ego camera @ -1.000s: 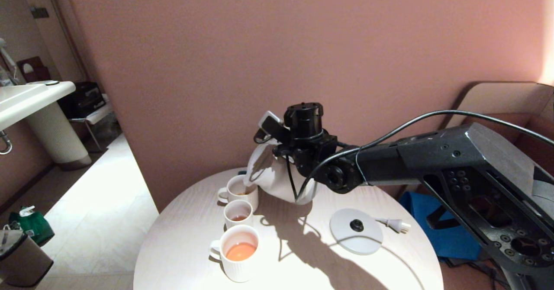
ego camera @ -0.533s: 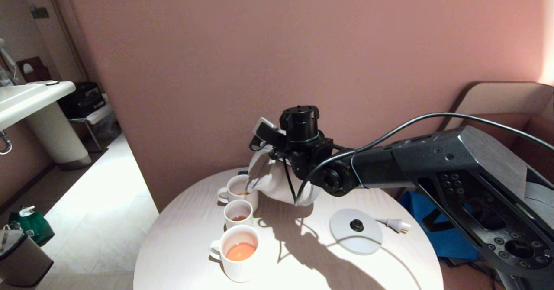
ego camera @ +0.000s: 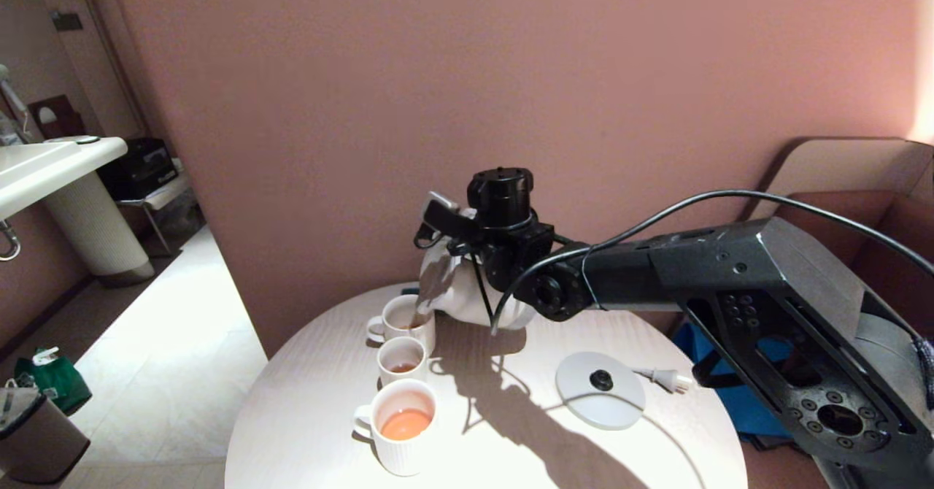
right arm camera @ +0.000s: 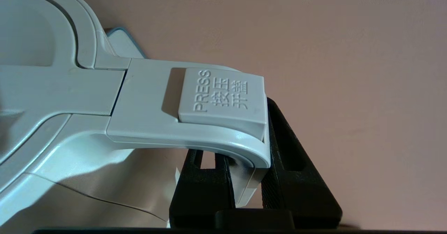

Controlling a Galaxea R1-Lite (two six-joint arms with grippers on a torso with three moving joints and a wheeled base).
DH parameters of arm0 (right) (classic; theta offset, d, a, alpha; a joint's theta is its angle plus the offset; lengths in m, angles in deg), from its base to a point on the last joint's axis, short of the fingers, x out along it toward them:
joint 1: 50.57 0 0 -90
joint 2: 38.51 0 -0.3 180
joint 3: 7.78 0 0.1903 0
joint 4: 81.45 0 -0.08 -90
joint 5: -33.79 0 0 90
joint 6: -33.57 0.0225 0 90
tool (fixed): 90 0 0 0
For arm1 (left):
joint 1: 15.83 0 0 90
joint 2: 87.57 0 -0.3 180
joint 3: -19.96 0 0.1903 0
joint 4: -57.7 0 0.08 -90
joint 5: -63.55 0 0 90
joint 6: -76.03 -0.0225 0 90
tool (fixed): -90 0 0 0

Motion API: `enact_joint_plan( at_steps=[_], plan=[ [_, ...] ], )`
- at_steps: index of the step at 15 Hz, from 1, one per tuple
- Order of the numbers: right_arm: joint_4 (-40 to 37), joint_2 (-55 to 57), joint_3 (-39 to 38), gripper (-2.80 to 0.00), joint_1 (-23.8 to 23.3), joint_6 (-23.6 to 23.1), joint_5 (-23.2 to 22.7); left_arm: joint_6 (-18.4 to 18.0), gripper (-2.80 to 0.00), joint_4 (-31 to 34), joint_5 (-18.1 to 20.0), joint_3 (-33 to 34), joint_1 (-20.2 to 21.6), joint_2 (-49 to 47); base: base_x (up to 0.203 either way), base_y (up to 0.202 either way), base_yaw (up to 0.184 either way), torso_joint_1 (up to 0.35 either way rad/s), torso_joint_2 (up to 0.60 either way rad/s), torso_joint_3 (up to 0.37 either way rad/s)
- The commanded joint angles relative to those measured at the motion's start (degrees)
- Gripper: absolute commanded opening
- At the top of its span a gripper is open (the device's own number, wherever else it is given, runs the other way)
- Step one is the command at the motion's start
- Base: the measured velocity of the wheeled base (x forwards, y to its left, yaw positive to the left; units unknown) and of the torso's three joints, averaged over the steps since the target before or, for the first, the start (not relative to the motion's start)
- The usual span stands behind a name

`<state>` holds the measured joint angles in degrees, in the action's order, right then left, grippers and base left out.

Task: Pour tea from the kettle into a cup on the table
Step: Pour water into the cup

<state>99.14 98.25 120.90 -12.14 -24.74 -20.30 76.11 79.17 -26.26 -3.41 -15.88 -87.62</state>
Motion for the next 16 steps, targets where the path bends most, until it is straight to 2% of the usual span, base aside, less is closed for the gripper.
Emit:
enact_joint_plan(
  at_steps=[1,6,11,16],
  plan=[
    [0.22,1.42,2.23,-2.80,0.07,-1.68,0.21,0.01,-2.80,-0.04,-0.01,0.00,0.05,-0.04,0.000,0.000,0.000,0.000,0.00,0.000],
    [0.30,3.34,5.96,-2.80,0.07,-6.46,0.21,0.01,-2.80,-0.04,-0.01,0.00,0.01,-0.04,0.000,0.000,0.000,0.000,0.00,0.000],
    [0.56,3.34,5.96,-2.80,0.51,-9.97,0.21,0.01,-2.80,-0.04,-0.01,0.00,-0.04,-0.04,0.000,0.000,0.000,0.000,0.00,0.000],
    [0.57,3.45,6.22,-2.80,1.30,-10.89,0.21,0.01,-2.80,-0.04,-0.01,0.00,0.05,-0.04,0.000,0.000,0.000,0.000,0.00,0.000]
  ],
)
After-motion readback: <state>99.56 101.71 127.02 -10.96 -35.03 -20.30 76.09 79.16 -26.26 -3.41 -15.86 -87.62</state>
